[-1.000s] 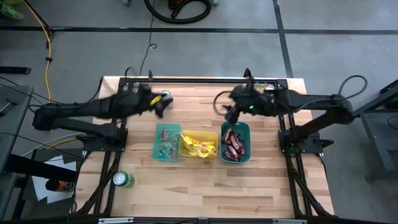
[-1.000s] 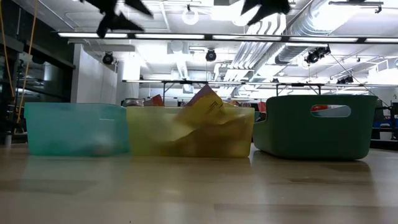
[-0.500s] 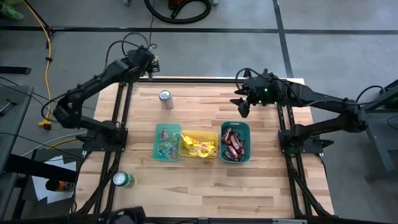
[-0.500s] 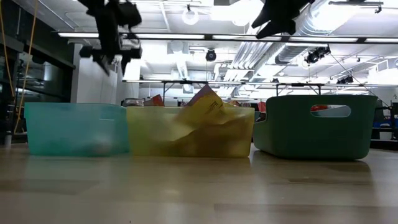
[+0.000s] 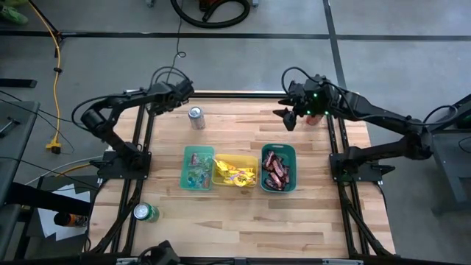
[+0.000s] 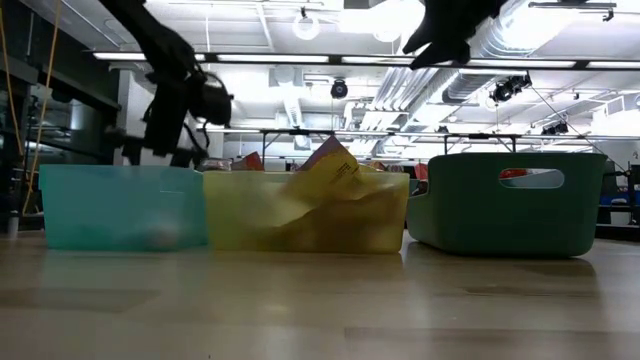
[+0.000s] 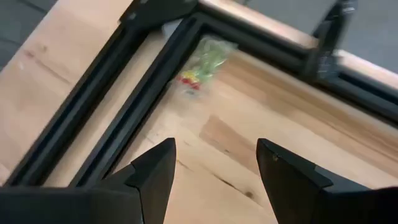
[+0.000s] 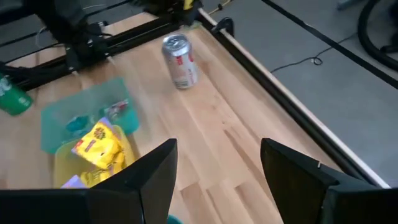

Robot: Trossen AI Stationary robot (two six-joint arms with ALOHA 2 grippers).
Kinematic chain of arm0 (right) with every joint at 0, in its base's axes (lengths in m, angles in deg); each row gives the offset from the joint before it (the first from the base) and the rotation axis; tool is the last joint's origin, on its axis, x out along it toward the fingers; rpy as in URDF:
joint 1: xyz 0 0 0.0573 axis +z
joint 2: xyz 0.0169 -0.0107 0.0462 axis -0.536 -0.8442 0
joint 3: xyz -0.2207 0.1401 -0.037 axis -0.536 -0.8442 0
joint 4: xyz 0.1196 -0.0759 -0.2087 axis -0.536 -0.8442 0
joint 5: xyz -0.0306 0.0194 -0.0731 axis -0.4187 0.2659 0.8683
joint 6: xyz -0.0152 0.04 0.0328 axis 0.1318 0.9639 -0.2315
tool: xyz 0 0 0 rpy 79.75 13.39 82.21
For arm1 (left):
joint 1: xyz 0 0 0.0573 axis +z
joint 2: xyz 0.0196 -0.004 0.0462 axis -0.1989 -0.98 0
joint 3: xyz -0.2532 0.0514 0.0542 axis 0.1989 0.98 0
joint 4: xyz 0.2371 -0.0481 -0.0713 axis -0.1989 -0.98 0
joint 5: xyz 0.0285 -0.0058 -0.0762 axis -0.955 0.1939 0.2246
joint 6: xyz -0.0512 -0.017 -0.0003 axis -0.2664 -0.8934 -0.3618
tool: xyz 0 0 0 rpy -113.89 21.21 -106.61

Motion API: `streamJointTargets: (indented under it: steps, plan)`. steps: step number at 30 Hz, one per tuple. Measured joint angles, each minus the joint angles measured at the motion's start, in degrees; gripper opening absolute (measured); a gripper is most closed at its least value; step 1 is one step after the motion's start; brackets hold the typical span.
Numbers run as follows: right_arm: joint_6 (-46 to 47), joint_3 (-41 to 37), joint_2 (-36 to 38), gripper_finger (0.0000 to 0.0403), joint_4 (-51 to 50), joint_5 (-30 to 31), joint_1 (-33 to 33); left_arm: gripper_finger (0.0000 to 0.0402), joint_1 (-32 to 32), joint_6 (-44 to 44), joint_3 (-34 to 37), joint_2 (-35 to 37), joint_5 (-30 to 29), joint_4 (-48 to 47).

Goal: Sort candy
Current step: Put the green gummy into the green bin

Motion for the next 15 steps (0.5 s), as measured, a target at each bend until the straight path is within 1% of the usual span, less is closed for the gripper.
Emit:
streamJointTargets:
  steps: [6, 11, 15]
  plan:
    - [0.5, 0.0, -0.1, 0.0226, 1.7, -0.3, -3.2, 0.0211, 0.6, -4.7, 5.2, -3.0, -1.9, 8.3]
    - [1.9, 0.0, -0.5, 0.0226, 1.9, -2.3, -4.8, 0.0211, 1.7, -9.4, 6.7, -6.1, -1.8, 9.3]
    - [3.4, 0.0, -0.8, 0.0226, 1.6, -2.5, -5.3, 0.0211, 2.6, -14.1, 6.8, -8.6, -2.3, 9.6]
